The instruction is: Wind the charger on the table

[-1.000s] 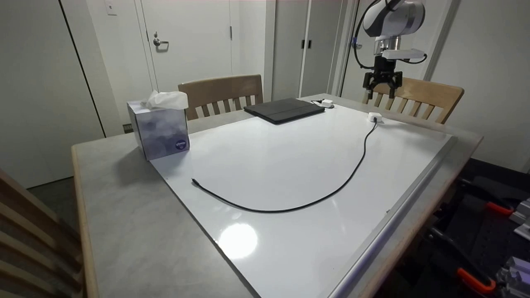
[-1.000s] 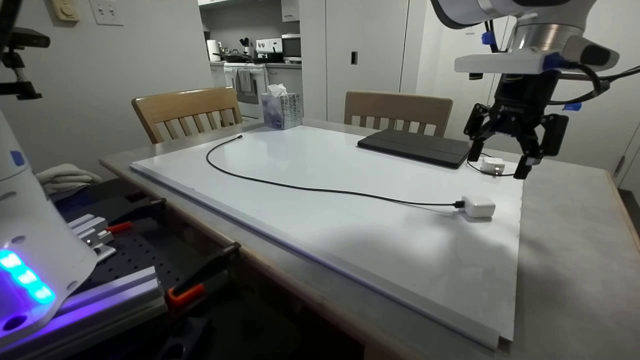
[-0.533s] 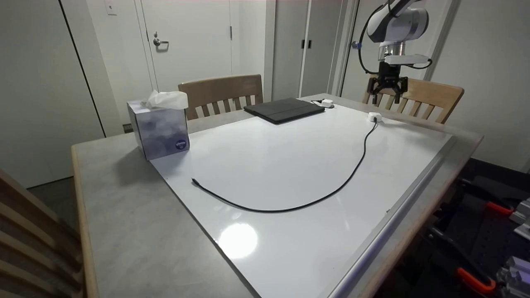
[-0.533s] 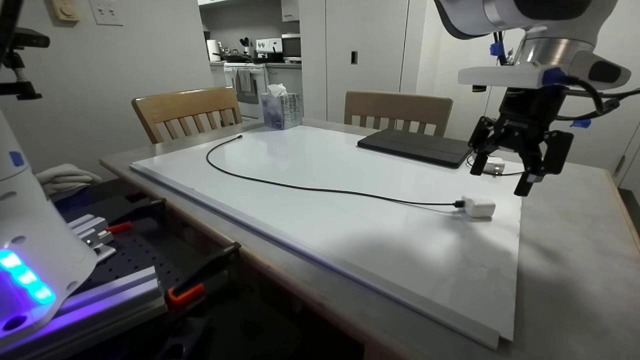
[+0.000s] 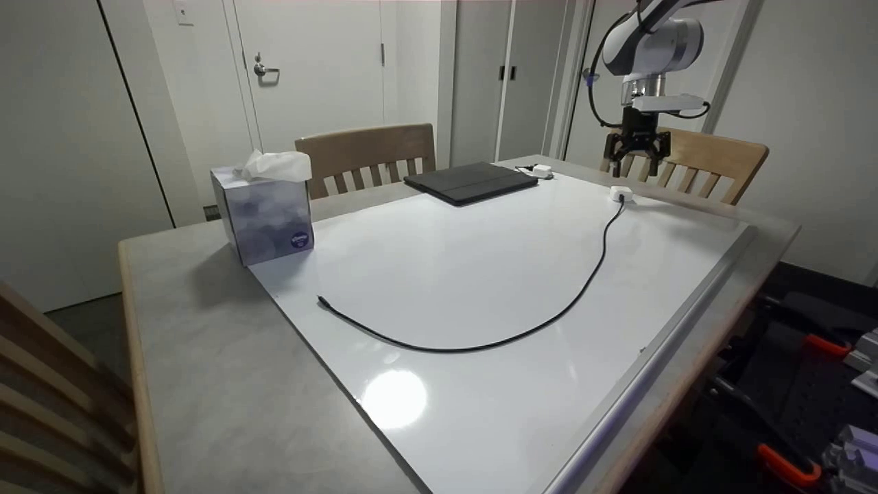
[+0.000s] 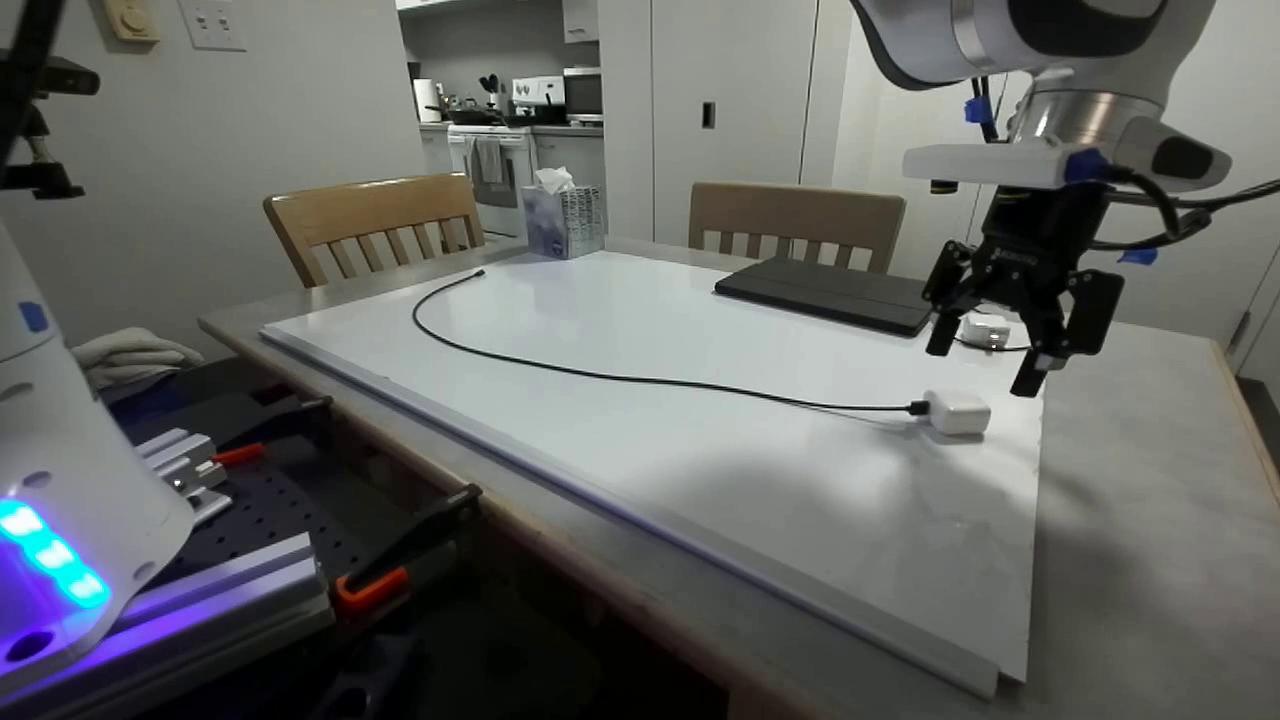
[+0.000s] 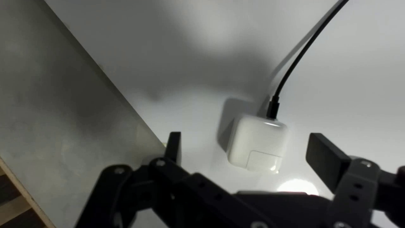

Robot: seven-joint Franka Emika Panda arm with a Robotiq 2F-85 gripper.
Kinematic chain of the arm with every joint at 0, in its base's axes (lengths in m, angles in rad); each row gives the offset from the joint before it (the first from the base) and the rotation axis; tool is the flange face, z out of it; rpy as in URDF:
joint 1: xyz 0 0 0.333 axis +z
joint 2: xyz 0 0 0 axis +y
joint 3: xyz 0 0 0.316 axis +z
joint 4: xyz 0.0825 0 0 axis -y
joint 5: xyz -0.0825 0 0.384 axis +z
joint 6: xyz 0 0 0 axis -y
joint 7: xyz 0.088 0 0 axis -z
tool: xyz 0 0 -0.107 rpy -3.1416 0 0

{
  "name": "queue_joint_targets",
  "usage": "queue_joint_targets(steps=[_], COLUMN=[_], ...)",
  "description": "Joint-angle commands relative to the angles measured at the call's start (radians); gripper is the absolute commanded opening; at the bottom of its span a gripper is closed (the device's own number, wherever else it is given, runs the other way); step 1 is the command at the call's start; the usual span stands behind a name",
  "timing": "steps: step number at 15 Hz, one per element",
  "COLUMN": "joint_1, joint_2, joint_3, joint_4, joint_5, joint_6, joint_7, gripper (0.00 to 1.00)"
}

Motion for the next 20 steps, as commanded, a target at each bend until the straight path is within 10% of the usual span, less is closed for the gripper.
queue_joint_targets(steps=[1, 10, 20], joint_1=[-0.01, -0.058, -0.071], joint_2=[0.017, 0.001, -0.049], joint_3=[0.021, 0.067, 0.082], joint_4=[-0.026, -0.109, -0.197], joint_5=[0.011, 0.105, 0.162], joint_6=[0.032, 0.256, 0.24], joint_7=[-0.014, -0.091, -0.062], gripper=[1.0, 1.0, 1.0])
